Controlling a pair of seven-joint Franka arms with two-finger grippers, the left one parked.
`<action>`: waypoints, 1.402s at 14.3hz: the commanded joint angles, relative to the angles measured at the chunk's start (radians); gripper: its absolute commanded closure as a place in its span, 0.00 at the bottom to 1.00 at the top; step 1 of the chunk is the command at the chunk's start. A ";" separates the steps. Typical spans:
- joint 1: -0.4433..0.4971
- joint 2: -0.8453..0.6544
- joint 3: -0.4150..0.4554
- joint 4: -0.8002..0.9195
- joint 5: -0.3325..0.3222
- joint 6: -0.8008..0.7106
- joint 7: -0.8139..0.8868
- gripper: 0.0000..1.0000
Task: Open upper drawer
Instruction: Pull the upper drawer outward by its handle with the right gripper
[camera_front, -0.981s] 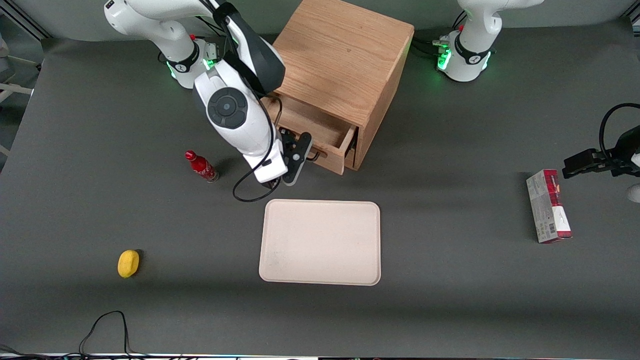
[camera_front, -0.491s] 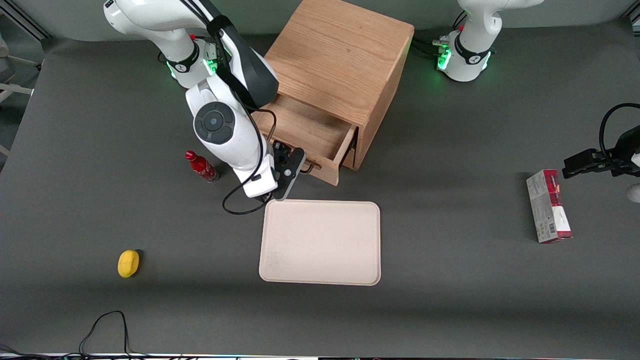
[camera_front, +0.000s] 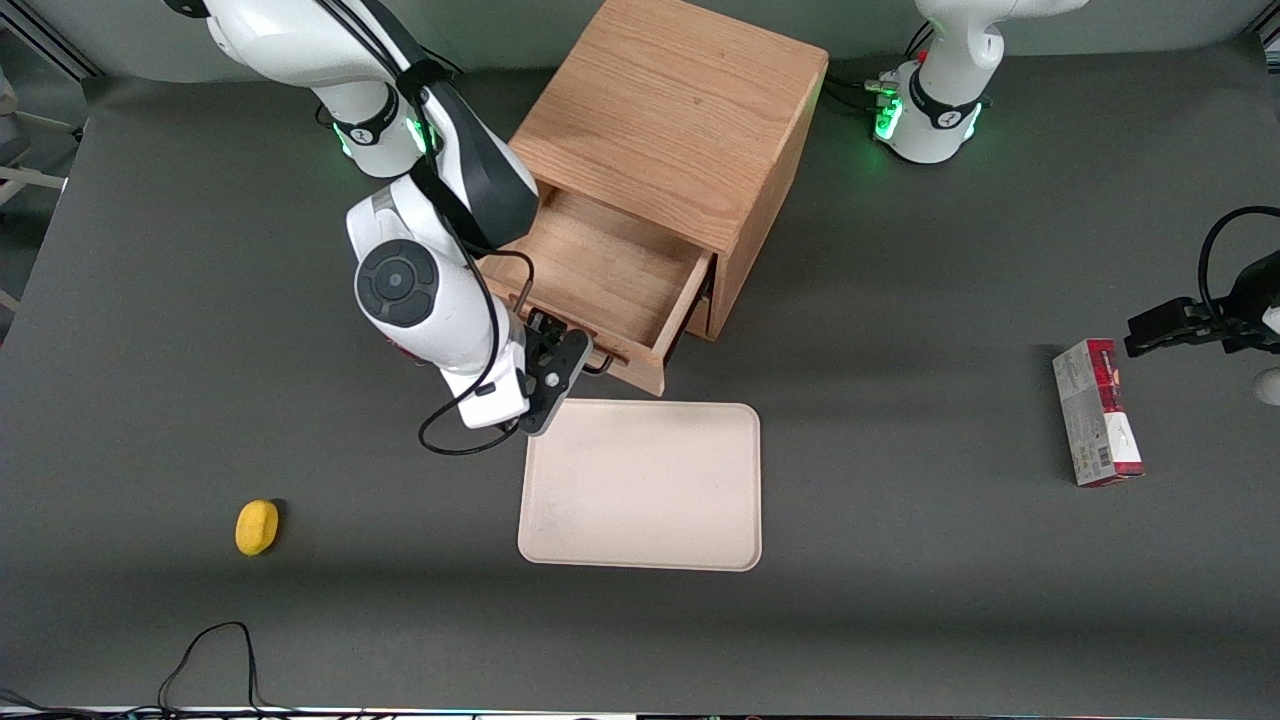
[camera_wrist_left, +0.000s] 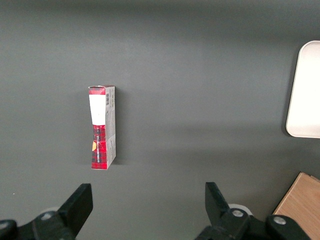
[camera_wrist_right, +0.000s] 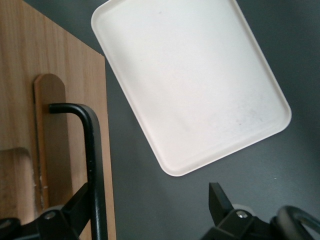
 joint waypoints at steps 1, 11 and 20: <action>-0.024 0.035 0.000 0.062 0.011 -0.027 0.011 0.00; -0.067 0.080 0.000 0.114 0.003 -0.027 0.013 0.00; -0.082 0.126 -0.032 0.177 0.003 -0.027 0.013 0.00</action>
